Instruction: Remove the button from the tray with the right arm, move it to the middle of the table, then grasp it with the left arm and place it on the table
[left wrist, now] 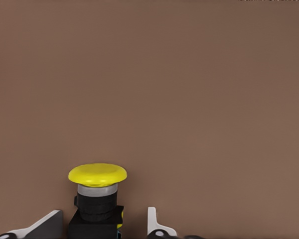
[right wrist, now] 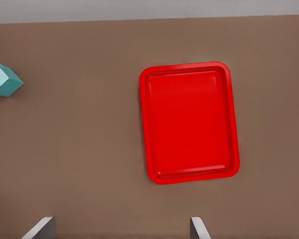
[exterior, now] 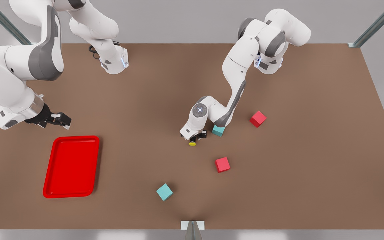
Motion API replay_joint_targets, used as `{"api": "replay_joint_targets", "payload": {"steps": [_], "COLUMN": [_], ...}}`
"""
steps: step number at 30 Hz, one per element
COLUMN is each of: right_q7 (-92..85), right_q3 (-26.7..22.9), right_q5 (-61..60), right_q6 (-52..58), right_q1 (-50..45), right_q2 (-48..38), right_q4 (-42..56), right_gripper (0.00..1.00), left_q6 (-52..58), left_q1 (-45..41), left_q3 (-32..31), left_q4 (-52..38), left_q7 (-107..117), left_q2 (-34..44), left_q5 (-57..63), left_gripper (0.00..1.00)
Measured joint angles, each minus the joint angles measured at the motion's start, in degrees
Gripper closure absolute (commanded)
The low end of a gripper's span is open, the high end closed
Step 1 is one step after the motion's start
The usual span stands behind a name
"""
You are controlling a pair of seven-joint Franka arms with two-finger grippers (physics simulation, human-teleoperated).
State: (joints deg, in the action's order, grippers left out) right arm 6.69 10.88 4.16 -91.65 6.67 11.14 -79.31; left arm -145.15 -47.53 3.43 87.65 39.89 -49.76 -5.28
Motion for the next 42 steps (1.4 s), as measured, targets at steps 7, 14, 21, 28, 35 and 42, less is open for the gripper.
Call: {"api": "replay_joint_targets", "payload": {"steps": [7, 14, 21, 28, 35, 42], "right_q7": [-0.7, -1.2, -1.5, -1.7, -1.8, -1.9], "right_q3": [0.0, 0.0, 0.0, 0.0, 0.0, 0.1], "right_q5": [0.0, 0.0, 0.0, 0.0, 0.0, 0.0], "right_q6": [0.0, 0.0, 0.0, 0.0, 0.0, 0.0], "right_q1": [0.0, -0.1, -0.3, -0.3, -0.3, -0.5], "right_q2": [0.0, 0.0, 0.0, 0.0, 0.0, 0.0], "right_q4": [0.0, 0.0, 0.0, 0.0, 0.0, -0.1], "right_gripper": [0.00, 0.00, 0.00, 0.00, 0.00, 0.00], "left_q6": [1.1, 1.8, 1.6, 19.7, 43.5, 47.0], "left_q1": [0.0, 0.0, 0.0, -15.8, -17.0, -14.1], "left_q3": [0.1, 0.1, 0.5, 26.0, 28.7, 28.7], "left_q4": [-0.1, -0.9, -1.9, -3.8, -7.0, -7.1], "left_q7": [1.5, 1.8, -2.5, -0.8, 24.0, 54.6], "left_q2": [0.2, 0.6, 2.2, 6.6, 4.1, -0.2], "left_q5": [1.0, 0.0, -3.0, 0.7, 15.9, 29.9], "left_gripper": [0.56, 0.63, 0.65, 0.65, 0.65, 0.65]}}
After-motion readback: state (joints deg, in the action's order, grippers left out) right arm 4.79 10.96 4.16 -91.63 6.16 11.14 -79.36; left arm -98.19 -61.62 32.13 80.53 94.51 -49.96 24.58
